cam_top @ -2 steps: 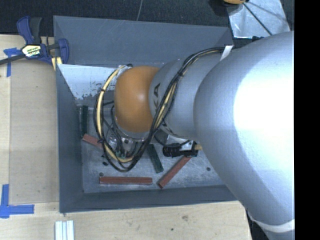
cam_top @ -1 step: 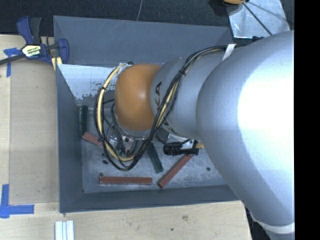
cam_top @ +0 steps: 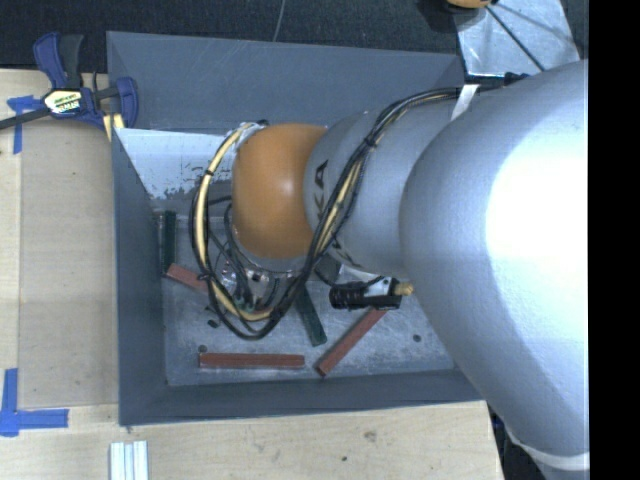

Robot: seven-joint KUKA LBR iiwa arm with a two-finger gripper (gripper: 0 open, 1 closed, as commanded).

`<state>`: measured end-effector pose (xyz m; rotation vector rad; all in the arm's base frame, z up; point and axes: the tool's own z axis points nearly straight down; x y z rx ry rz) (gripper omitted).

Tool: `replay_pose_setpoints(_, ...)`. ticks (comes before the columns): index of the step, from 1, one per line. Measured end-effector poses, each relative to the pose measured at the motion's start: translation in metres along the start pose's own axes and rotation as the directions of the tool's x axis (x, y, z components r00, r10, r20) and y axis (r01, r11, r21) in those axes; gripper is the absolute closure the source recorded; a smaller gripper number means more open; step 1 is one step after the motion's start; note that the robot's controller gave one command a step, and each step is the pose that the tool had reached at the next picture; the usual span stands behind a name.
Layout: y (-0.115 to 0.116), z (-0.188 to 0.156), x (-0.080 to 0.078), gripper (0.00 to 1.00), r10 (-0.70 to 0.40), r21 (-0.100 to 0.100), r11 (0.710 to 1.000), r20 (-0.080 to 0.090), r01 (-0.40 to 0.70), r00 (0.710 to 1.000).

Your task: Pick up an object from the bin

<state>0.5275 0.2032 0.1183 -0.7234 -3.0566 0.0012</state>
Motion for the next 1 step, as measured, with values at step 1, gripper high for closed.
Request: replay_pose_setpoints(1, -0.0001, -0.0133, 0.0, 1.0, 0.0, 0.0, 1.0, 0.0, 0.0, 1.0)
